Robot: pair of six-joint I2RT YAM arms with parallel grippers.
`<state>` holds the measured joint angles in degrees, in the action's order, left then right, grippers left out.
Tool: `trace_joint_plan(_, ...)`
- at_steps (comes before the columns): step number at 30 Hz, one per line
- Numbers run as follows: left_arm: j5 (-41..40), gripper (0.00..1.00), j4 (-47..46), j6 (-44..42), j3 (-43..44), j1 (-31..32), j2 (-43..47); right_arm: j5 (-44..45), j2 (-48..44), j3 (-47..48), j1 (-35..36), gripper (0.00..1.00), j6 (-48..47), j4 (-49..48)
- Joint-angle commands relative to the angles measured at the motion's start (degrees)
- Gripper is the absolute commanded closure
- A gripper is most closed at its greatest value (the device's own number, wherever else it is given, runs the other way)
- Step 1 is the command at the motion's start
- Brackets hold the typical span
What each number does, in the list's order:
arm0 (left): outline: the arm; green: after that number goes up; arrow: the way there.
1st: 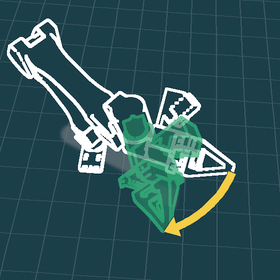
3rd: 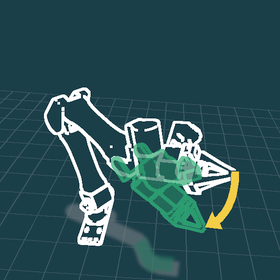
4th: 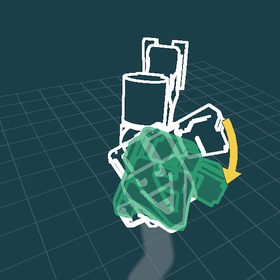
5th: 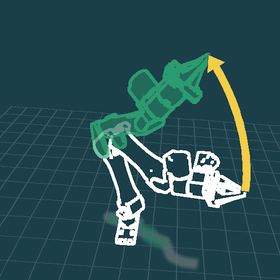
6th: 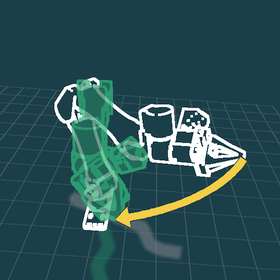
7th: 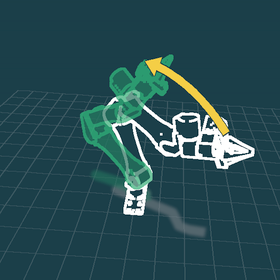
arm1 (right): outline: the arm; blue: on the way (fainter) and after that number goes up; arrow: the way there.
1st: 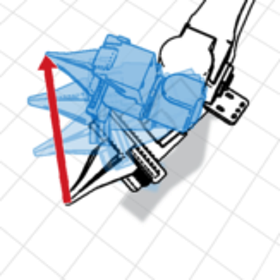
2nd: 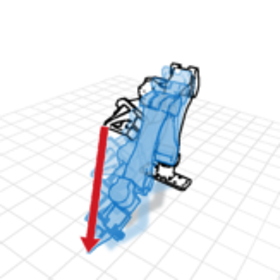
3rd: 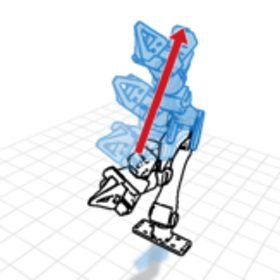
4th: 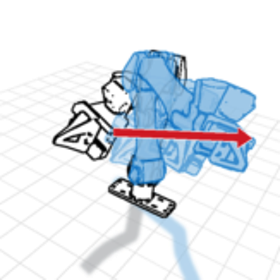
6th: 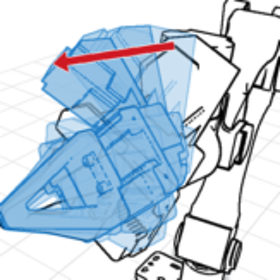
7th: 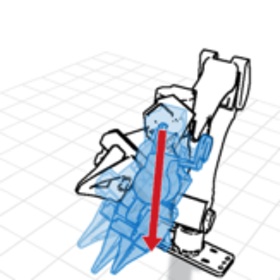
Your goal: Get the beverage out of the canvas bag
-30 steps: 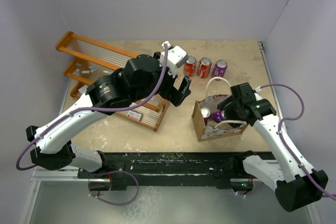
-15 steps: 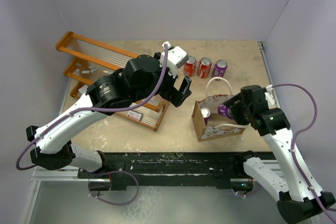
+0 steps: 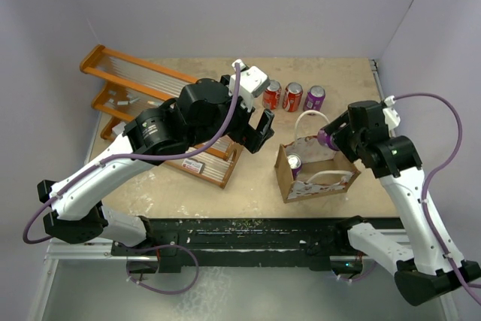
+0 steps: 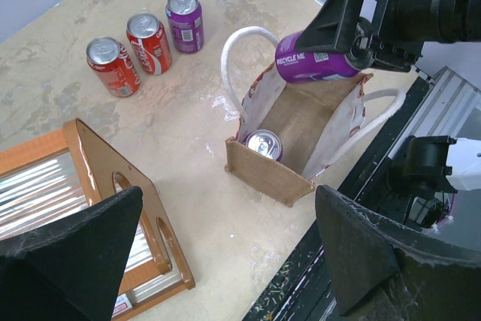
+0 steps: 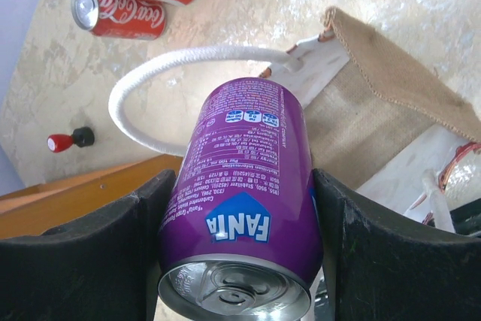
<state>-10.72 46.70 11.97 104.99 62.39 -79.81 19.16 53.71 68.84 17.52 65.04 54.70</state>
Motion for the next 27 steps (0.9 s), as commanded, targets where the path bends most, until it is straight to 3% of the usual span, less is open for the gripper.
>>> trace_joint_plan(1, -0.78, 0.01, -2.76, -0.23, 0.31, 0.44, 0.63, 6.7, 0.14, 6.22, 0.02, 1.0, -2.5, -1.02)
trace_joint_plan(16, -2.92, 0.01, -2.66, -1.49, 0.33, 0.45, -0.03, 18.37, 3.02, 9.03, -0.03, 1.0, -9.56, -4.54)
trace_joint_plan(22, -5.42, 0.01, -2.78, -3.47, 1.84, 0.36, -2.03, 22.31, 4.9, 5.79, -0.56, 1.0, -15.43, -12.84)
trace_joint_plan(27, -9.93, 0.01, -2.85, -6.6, 5.53, 0.13, -5.09, 21.75, 9.65, 4.84, -5.55, 1.0, -18.49, -18.74)
